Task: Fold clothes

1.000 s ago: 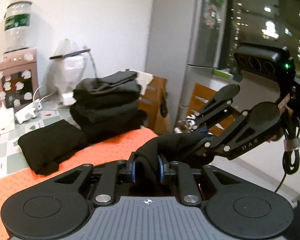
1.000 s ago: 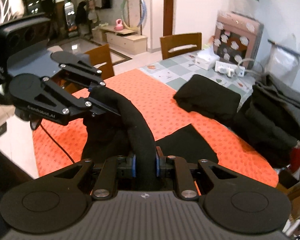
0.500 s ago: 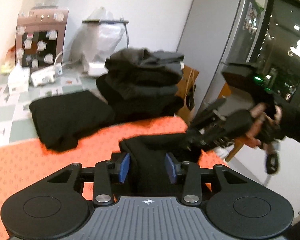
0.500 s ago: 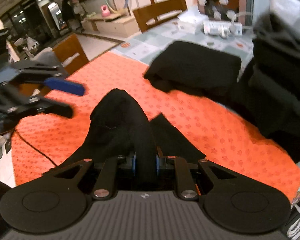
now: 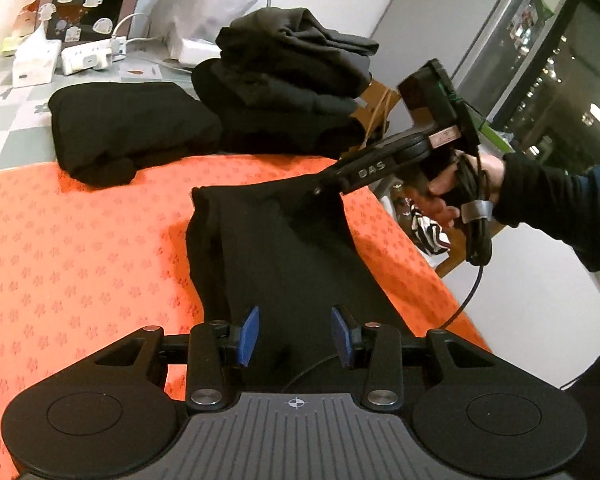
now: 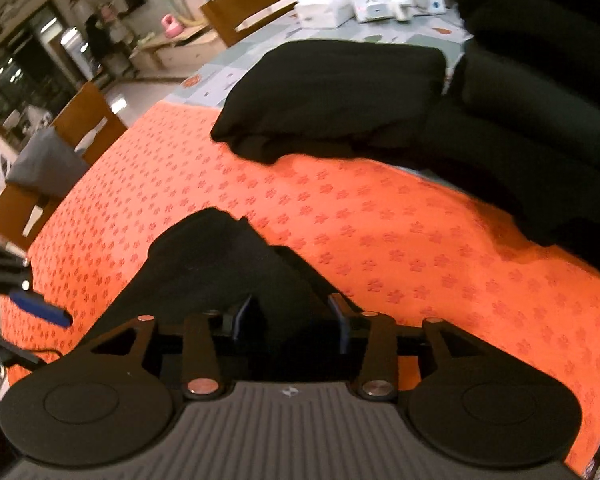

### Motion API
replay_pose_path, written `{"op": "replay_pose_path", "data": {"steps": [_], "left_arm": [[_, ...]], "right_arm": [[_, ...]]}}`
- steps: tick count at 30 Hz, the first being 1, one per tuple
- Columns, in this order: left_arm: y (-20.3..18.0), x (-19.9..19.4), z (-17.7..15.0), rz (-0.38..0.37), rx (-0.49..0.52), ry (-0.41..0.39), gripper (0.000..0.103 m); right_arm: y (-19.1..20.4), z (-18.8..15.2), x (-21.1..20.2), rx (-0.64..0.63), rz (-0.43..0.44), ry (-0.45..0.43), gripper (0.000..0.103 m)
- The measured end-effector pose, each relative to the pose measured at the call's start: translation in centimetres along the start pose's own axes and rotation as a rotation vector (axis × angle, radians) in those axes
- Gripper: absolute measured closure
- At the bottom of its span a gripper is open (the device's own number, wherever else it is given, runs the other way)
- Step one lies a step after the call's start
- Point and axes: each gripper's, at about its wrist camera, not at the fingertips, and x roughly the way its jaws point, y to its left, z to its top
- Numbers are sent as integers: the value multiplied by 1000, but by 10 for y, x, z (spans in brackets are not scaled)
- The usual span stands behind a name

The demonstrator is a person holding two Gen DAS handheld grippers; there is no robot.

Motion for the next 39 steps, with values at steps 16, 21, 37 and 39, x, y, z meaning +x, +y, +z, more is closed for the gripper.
{"op": "replay_pose_path", "data": {"steps": [16, 21, 37, 39], "left_arm": [[-34, -67, -11, 41, 46, -65, 61], [-39, -53, -33, 33, 51, -16, 65], [-24, 13, -73, 56, 42, 138, 85], [-17, 13, -75, 53, 3, 135, 85]], "right_arm": [[86, -43, -130, -91, -6, -130, 53], [112, -80, -131, -129, -34, -126, 53], [140, -169, -35, -207, -158, -14, 65], [139, -173, -26, -208, -177, 15, 65]]}}
